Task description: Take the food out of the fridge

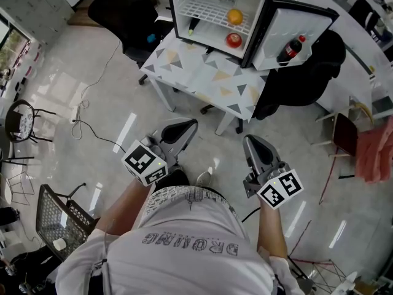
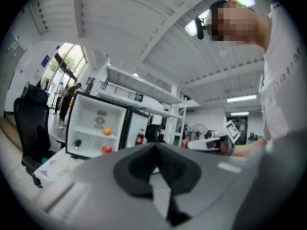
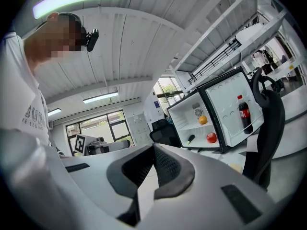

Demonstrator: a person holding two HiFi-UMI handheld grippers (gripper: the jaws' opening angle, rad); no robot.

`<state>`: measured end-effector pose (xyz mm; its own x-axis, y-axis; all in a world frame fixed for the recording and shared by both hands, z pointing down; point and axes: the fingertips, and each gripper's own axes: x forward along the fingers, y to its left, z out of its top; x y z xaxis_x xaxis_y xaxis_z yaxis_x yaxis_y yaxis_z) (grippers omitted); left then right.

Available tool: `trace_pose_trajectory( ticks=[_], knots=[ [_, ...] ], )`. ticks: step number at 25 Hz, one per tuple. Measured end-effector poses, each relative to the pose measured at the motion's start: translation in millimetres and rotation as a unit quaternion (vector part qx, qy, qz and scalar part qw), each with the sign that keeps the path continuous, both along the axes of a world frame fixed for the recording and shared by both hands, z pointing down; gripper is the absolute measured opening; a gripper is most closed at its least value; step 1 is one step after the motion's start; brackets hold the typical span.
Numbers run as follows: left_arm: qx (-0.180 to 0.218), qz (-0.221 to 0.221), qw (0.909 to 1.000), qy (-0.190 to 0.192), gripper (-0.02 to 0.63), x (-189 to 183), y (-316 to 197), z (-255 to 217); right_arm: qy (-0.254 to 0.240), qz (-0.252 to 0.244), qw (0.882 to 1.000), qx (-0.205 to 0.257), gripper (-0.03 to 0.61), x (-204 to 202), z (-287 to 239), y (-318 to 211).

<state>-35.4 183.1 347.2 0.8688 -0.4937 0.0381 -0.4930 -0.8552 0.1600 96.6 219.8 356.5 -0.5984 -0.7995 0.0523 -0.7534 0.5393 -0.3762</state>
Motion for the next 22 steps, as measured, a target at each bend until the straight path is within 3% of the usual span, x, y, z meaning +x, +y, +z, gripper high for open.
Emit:
trace_pose_trajectory(
  ticks=[22],
  knots=[
    [-0.015,-0.005,0.9999,-0.002,0.005,6.7,-40.1,17.1,0.022,-0.003,1.000,-0.018,0.002,8.8,23.5,-42.1]
  ],
)
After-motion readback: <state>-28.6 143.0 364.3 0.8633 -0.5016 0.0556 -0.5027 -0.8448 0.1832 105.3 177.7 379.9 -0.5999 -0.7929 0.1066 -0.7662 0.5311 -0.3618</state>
